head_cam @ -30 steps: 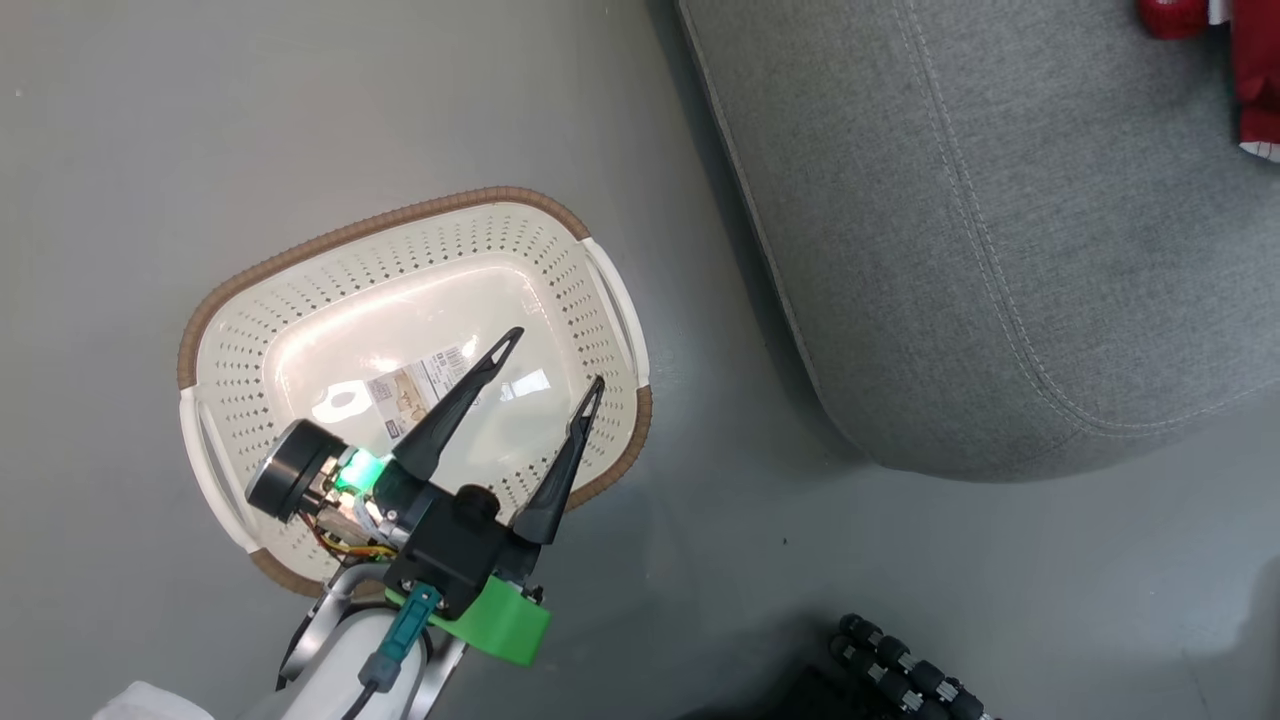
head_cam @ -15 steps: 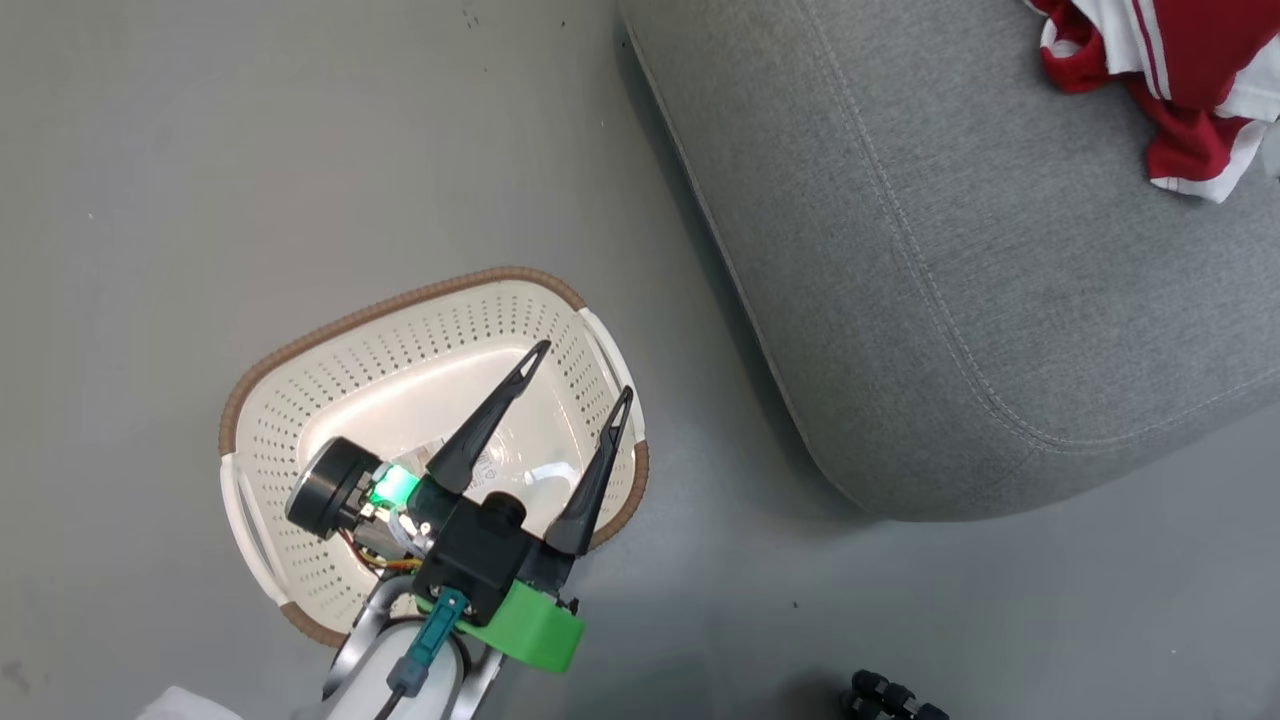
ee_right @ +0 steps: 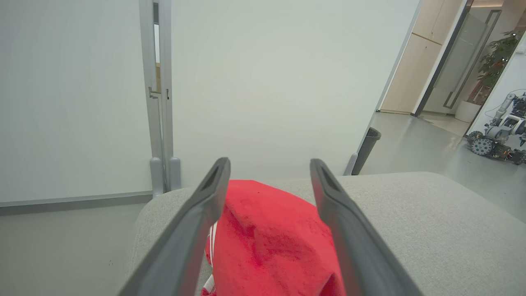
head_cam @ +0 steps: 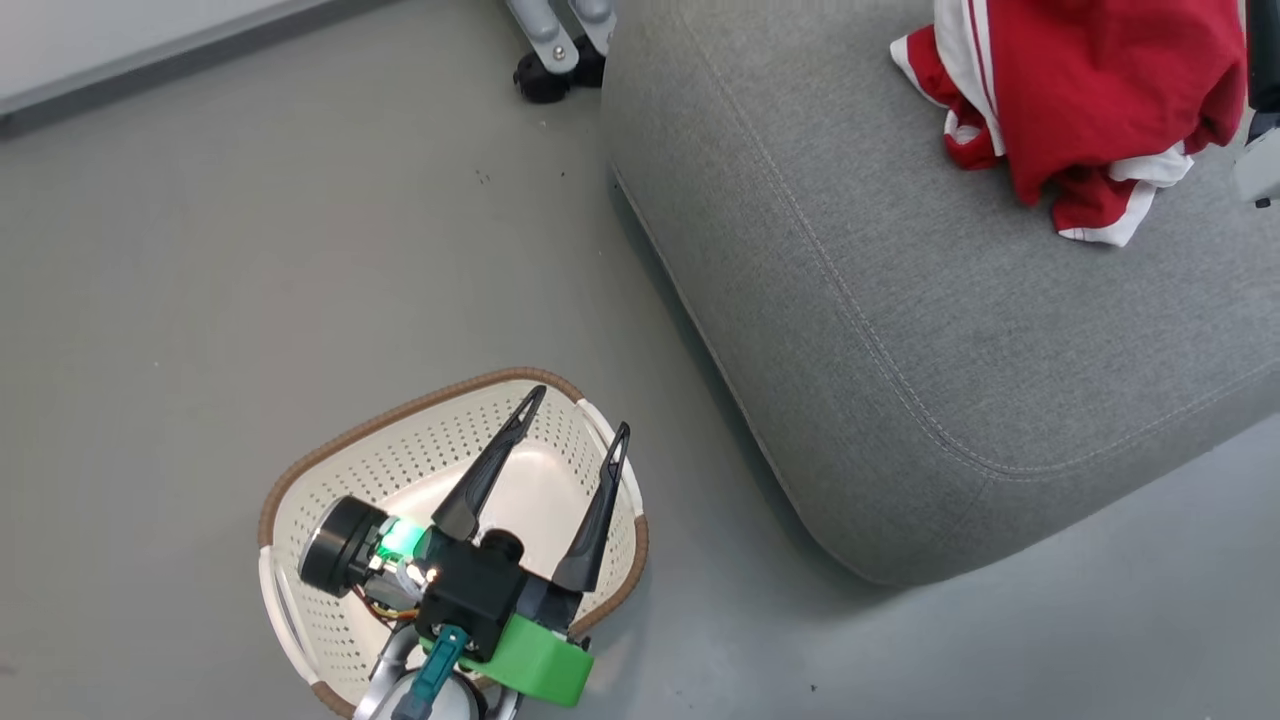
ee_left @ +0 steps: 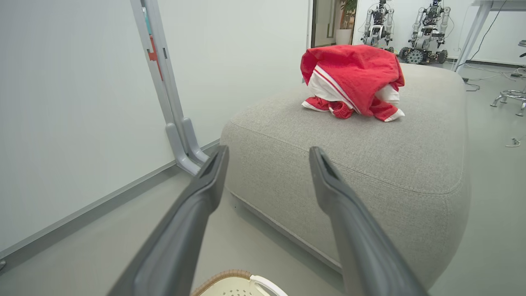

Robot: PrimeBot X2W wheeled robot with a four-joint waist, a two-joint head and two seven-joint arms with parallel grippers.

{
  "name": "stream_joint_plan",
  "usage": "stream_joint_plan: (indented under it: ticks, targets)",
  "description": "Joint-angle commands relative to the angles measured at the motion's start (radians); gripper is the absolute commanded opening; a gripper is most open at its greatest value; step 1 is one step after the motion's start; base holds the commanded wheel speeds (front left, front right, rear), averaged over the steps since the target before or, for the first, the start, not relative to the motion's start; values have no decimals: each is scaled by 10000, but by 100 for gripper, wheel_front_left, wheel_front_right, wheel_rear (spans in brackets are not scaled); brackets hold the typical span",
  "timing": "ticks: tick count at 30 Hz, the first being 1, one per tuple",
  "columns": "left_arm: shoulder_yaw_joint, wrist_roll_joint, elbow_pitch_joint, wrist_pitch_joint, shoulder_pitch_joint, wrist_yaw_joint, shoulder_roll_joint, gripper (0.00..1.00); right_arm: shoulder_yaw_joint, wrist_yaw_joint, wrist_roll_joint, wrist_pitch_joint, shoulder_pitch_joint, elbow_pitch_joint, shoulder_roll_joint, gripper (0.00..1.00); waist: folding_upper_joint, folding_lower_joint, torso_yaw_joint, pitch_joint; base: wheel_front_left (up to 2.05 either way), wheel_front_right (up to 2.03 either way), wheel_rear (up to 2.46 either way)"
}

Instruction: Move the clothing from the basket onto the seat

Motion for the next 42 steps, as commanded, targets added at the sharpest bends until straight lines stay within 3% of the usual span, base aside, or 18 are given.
stream_joint_plan:
  ticks: [1, 10, 18, 22, 30, 42]
  targets:
    - [105, -10, -41, 1, 223, 85, -53, 100, -168, -14, -87, -31, 319, -475, -39, 100, 0, 1, -51, -681, 0, 0, 0]
    - [478, -32, -199, 0, 853, 212, -376, 100, -1435, -14, -989, -31, 2649, -3829, 119, 100, 0, 1, 416, -1598, 0, 0, 0]
    - [782, 26, -244, 0, 1311, 177, -531, 100, -2720, -12, -1878, -30, 5160, -6241, 1278, 100, 0, 1, 1063, -2193, 0, 0, 0]
    - [947, 24, -293, 1, 1462, 226, -614, 100, -3408, -14, -2148, -31, 6441, -7130, 2260, 100, 0, 1, 1528, -2437, 0, 0, 0]
    - [1485, 6, -355, 1, 1802, 284, -665, 100, -3463, -12, -3050, -32, 8359, -8231, 3638, 100, 0, 1, 2365, -2647, 0, 0, 0]
    - [2611, -176, -85, 0, 2270, 170, -744, 100, -3007, -14, -3608, -32, 9669, -7994, 4601, 100, 0, 1, 3732, -2999, 0, 0, 0]
